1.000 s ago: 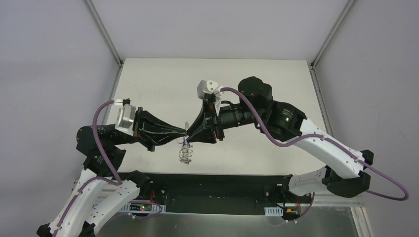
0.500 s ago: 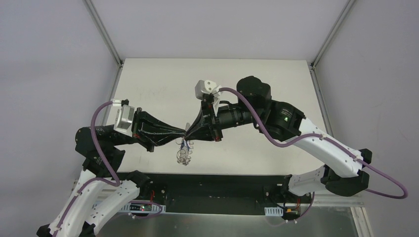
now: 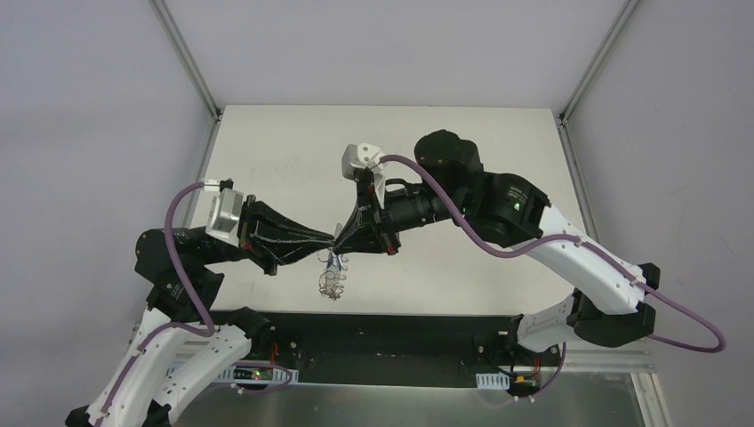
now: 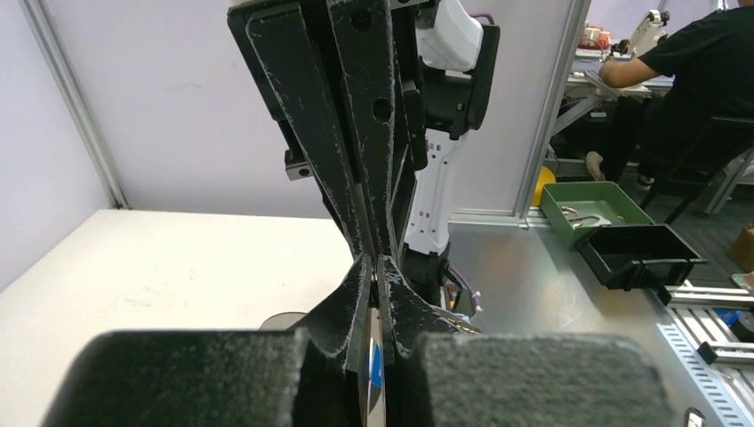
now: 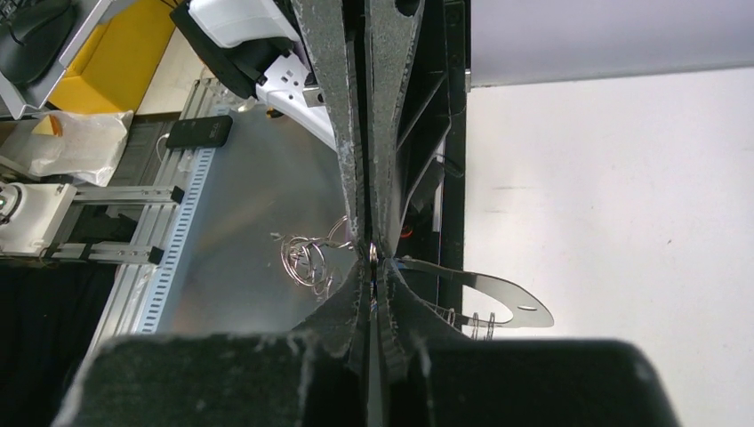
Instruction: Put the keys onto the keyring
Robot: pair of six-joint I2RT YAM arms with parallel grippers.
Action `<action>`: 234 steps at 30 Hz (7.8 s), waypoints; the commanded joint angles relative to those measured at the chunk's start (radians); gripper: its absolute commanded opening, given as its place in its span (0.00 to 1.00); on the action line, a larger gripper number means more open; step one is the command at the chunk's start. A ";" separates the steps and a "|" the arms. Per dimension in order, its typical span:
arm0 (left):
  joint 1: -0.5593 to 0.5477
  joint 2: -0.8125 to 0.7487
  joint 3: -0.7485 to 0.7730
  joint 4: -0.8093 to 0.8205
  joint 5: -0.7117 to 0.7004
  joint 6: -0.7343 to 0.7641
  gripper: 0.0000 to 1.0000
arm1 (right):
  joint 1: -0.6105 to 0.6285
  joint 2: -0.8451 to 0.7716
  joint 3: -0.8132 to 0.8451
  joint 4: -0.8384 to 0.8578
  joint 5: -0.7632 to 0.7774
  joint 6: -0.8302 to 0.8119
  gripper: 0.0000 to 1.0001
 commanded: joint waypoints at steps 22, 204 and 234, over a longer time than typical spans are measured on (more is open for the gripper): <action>-0.009 0.146 0.107 -0.382 0.241 -0.181 0.19 | -0.001 0.132 0.218 -0.495 -0.060 -0.013 0.00; -0.008 -0.020 -0.306 1.071 -0.353 -0.342 0.00 | -0.007 -0.082 -0.162 0.514 -0.091 -0.051 0.28; -0.009 -0.032 -0.310 1.059 -0.346 -0.342 0.00 | 0.031 -0.023 -0.100 0.538 -0.114 -0.024 0.27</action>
